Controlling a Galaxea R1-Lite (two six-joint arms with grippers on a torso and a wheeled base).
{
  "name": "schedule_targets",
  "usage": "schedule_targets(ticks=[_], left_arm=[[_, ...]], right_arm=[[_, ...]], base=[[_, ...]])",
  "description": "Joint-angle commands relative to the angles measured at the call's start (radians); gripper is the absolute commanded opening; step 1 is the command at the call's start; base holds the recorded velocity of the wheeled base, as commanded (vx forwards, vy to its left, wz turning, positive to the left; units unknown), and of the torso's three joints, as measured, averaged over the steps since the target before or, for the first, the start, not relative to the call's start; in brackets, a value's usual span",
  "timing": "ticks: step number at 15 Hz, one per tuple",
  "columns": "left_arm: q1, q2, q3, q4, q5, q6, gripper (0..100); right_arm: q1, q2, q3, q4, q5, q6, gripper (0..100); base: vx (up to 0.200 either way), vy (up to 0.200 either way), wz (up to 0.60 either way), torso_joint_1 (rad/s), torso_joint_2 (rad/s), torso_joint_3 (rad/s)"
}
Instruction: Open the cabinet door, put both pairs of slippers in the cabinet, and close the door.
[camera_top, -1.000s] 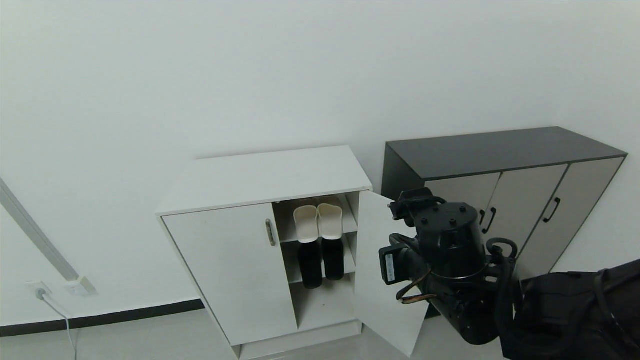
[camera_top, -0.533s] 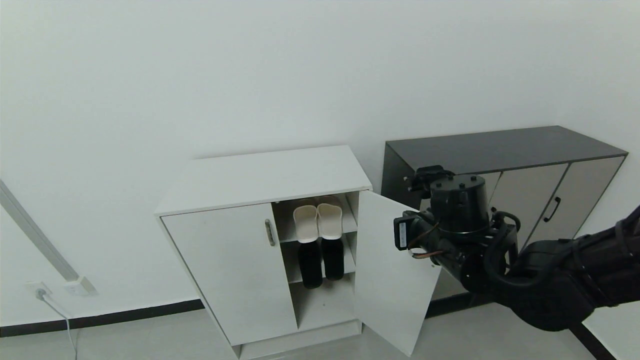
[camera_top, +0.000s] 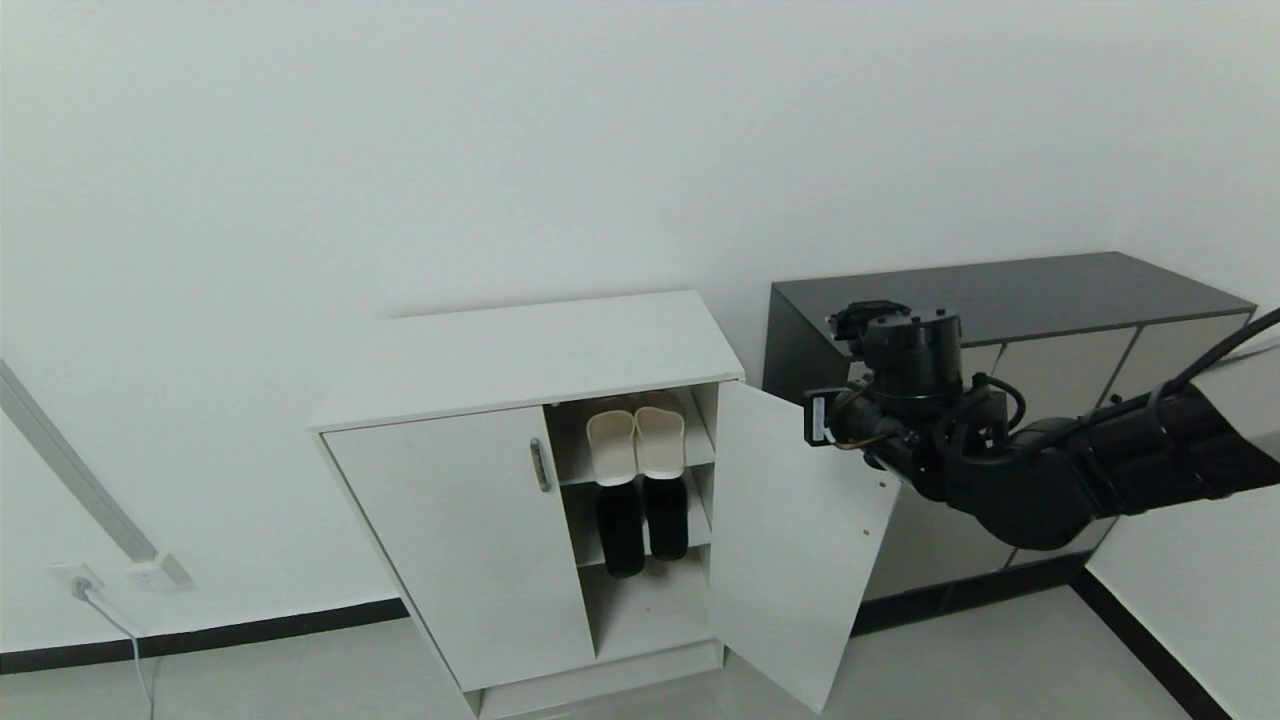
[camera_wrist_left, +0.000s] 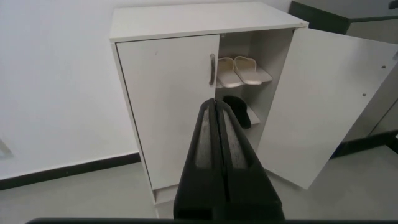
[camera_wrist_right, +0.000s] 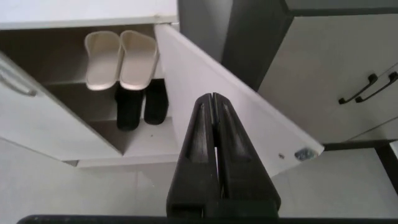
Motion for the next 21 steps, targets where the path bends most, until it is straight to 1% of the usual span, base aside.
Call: schedule_targets(ticks=[1,5,10,21], left_arm=[[0.0,0.001,0.0,0.0,0.0,0.0,0],[0.0,0.001,0.001,0.0,0.0,0.0,0],[0.0,-0.001,0.001,0.0,0.0,0.0,0],[0.0,-0.001,0.001,0.0,0.0,0.0,0]], right_arm=[[-0.04,0.063,-0.063,0.014,0.009,0.0,0],[-0.096,0.14,-0.118,0.018,0.035,0.0,0],[-0.142,0.195,-0.125,0.015,0.081,0.004,0],[-0.191,0.278,-0.204,0.017,0.088,0.006,0]], base=[[0.0,0.0,0.0,0.0,0.0,0.0],[0.0,0.0,0.0,0.0,0.0,0.0],[0.0,0.0,0.0,0.0,0.0,0.0],[0.0,0.0,0.0,0.0,0.0,0.0]])
